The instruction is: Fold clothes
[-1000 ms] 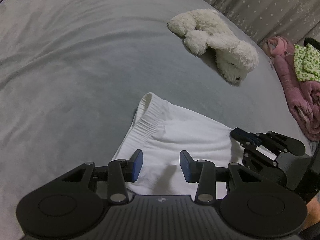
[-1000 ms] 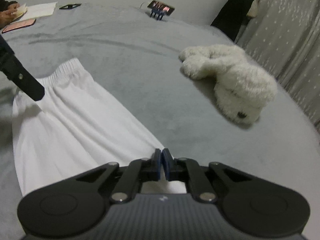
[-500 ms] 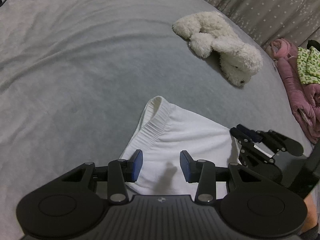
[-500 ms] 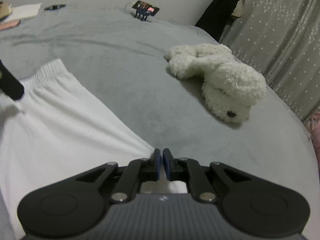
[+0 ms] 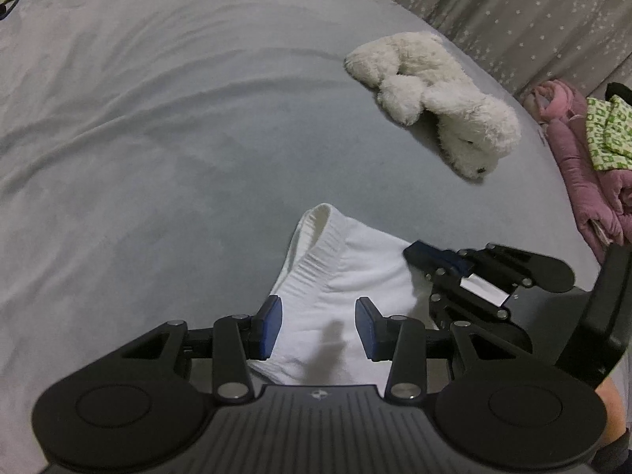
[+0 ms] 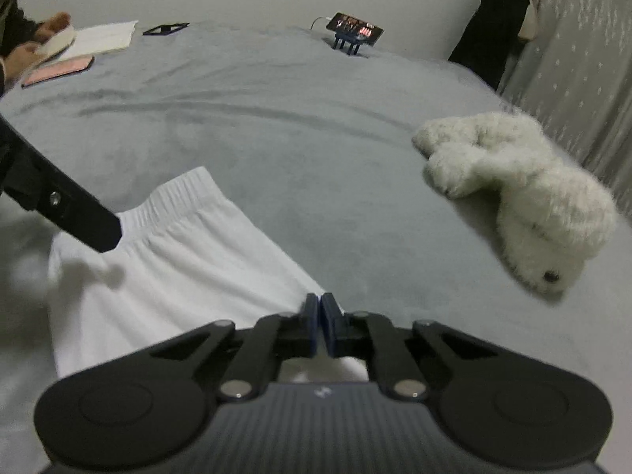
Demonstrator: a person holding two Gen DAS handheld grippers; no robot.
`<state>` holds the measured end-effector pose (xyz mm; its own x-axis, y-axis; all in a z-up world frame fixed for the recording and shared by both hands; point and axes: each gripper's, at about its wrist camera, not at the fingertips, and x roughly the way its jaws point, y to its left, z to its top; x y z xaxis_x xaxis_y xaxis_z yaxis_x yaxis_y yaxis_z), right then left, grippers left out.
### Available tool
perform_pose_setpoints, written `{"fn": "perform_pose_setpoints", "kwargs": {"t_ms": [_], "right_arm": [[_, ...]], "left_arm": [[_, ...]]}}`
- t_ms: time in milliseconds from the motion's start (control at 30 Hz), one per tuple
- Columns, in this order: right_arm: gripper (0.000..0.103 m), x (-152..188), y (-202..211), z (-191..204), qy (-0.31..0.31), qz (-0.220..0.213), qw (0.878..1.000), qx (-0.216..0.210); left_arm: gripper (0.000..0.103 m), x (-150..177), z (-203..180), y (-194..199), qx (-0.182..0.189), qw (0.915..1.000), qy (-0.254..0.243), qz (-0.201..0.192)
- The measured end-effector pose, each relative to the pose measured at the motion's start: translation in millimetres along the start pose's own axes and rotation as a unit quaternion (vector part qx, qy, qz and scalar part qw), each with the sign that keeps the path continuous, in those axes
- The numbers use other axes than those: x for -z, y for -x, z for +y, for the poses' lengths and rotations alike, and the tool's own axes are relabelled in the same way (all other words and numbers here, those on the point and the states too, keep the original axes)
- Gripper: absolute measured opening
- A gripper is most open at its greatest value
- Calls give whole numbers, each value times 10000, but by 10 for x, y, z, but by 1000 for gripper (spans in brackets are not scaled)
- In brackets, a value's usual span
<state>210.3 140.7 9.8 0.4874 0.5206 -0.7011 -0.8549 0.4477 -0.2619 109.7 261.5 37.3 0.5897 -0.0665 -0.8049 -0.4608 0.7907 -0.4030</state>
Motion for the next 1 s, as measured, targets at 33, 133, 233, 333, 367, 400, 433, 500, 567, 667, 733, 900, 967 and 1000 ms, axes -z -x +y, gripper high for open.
{"fn": "perform_pose_setpoints", "kwargs": {"t_ms": [33,133,233,333,367,400,433,500,567,667,733,900,967,1000], "right_arm": [[4,-7,5,11,19,-46,10000,58],[4,-27,46,7,-105,-203,9995,213],[4,-3,18,5,-222,-175,9993,249],[5,54,-72,72,-96,-80,9992,391],[6,52,-68,75,-168,-109,9988,445],[7,46,-52,66,-264,-153,9981,534],[9,41,-14,55,-344,-224,9968,685],[9,46,134,6,-575,-410,9938,854],[9,81,361,-77,-939,-568,9903,849],[26,231,698,-253,-1702,-324,9815,812],[33,428,866,-424,-2475,163,9664,671],[33,1028,1451,-501,-3552,162,9343,248],[33,1125,1643,-398,-3582,107,9335,141],[33,1154,1714,-335,-3583,107,9336,35]], "left_arm": [[40,2,-2,-6,-37,10000,-22,21],[40,12,-5,5,-160,9999,-57,-17],[40,21,-11,-17,-193,9998,-78,11],[40,30,-20,-30,-236,9997,-92,20],[40,27,-21,-25,-245,9997,-85,4],[40,25,-22,-16,-231,9997,-77,-6],[40,22,-22,-5,-211,9998,-70,-14],[40,13,-16,26,-157,9999,-46,-52],[40,16,-41,43,-190,9997,-88,-108],[40,46,-119,70,-286,9991,-240,-212],[40,82,-197,88,-353,9981,-412,-302],[40,214,-402,51,-257,9951,-881,-358],[40,269,-462,-10,-178,9950,-952,-228],[40,295,-494,-32,-172,9944,-1027,-194]]}}
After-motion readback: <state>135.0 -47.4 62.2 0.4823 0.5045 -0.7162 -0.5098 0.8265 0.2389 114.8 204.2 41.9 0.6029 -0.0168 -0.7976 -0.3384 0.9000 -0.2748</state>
